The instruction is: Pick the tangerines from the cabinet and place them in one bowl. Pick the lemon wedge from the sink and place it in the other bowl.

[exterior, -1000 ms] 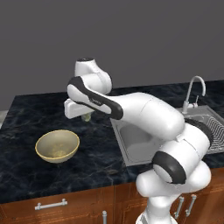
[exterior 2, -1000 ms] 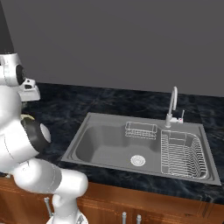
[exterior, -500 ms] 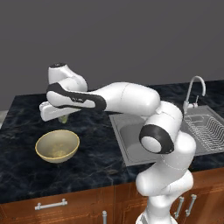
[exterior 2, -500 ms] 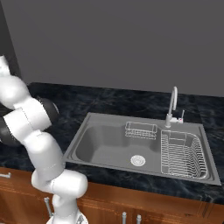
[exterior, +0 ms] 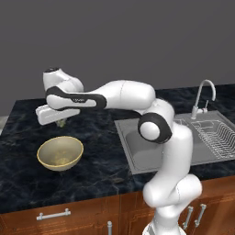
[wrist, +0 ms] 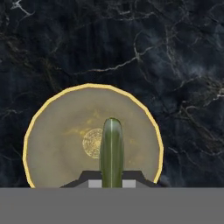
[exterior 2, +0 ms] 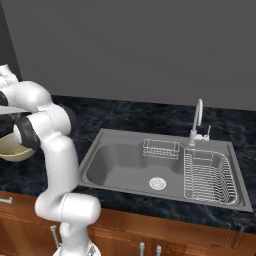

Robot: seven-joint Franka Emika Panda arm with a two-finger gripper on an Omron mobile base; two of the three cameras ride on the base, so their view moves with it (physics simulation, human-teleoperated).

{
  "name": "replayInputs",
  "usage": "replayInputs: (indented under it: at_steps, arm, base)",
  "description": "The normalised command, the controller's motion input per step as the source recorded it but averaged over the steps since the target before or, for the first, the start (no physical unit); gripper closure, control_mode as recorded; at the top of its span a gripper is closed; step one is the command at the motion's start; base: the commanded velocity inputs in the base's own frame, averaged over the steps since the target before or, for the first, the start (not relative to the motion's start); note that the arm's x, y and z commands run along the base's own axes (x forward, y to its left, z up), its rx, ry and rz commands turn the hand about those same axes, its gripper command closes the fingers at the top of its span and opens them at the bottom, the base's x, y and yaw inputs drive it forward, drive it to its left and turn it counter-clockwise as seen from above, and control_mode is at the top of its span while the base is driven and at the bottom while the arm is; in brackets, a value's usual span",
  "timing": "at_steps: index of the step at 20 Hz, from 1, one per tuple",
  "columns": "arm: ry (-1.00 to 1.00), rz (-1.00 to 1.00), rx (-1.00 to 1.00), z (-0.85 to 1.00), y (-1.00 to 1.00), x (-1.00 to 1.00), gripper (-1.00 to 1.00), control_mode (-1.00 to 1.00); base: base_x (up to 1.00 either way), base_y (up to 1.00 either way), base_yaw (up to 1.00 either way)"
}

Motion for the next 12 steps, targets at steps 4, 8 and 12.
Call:
replayInputs:
  at_steps: [4,8,12]
  arm:
    - [0.0,-0.01,0.02,-0.46,0.04,0.28,1.0,-1.0]
    - [0.0,0.0,0.1,-0.24,0.02,0.19,1.0,-1.0]
    - [0.0,0.0,0.13,-0.19,0.0,0.08,1.0,-1.0]
  base:
    - [0.0,0.0,0.0]
    - [0.0,0.0,0.0]
    - [0.0,0.0,0.0]
